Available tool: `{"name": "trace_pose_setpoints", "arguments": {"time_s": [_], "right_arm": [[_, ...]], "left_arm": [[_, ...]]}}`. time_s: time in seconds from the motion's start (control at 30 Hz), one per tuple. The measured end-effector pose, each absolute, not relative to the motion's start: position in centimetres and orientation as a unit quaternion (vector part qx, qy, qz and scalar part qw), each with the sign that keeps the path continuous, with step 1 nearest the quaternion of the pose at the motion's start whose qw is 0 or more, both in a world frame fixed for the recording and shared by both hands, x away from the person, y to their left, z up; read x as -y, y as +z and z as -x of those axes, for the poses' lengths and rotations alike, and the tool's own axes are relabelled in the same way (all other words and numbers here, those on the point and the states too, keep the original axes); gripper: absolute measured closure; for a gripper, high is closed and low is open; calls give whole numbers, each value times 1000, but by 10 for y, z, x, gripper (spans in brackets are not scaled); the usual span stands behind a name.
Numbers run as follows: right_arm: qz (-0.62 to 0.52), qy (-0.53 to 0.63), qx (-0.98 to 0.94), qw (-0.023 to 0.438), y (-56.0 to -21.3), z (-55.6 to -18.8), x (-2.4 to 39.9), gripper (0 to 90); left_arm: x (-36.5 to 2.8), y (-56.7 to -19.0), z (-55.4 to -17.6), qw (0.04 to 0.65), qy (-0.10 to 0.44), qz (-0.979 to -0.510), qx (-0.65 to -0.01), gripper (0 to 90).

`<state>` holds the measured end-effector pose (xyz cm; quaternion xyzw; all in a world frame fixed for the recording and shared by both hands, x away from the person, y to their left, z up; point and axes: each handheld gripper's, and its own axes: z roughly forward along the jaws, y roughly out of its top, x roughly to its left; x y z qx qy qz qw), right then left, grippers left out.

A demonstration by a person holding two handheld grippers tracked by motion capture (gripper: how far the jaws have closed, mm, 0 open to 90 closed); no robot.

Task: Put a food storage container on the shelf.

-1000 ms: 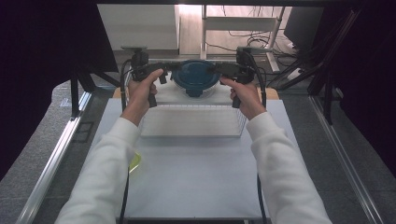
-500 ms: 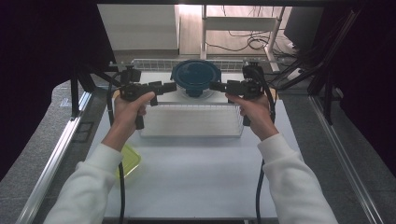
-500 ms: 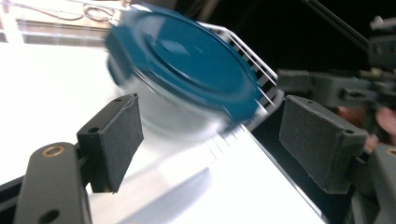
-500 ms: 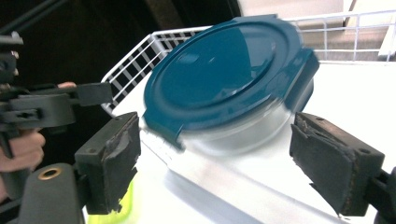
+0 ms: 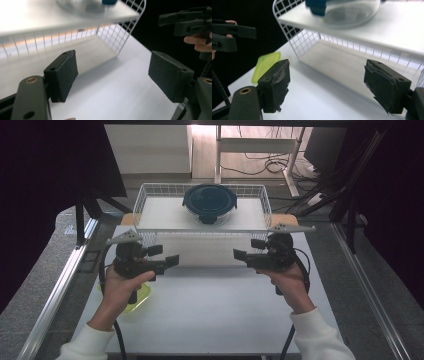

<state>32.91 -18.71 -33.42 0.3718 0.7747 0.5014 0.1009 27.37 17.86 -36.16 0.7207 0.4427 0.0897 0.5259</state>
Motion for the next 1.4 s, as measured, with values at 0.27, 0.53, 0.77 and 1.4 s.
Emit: {"name": "trace_pose_setpoints", "arguments": {"time_s": [0.27,0.53,0.77,1.4], "right_arm": [[-361,481,-792,105,-370,-300,192,225],[-363,460,-805,94,-411,-281,195,225],[-384,438,-809,78,-442,-272,208,234],[-395,414,-817,63,-473,-267,209,241]], "left_arm": [[-186,-387,-240,510,88,-727,-452,224],[-185,-419,-215,486,81,-741,-456,227],[-192,-445,-208,464,85,-740,-479,232],[-193,-479,-208,424,82,-752,-498,246]]}}
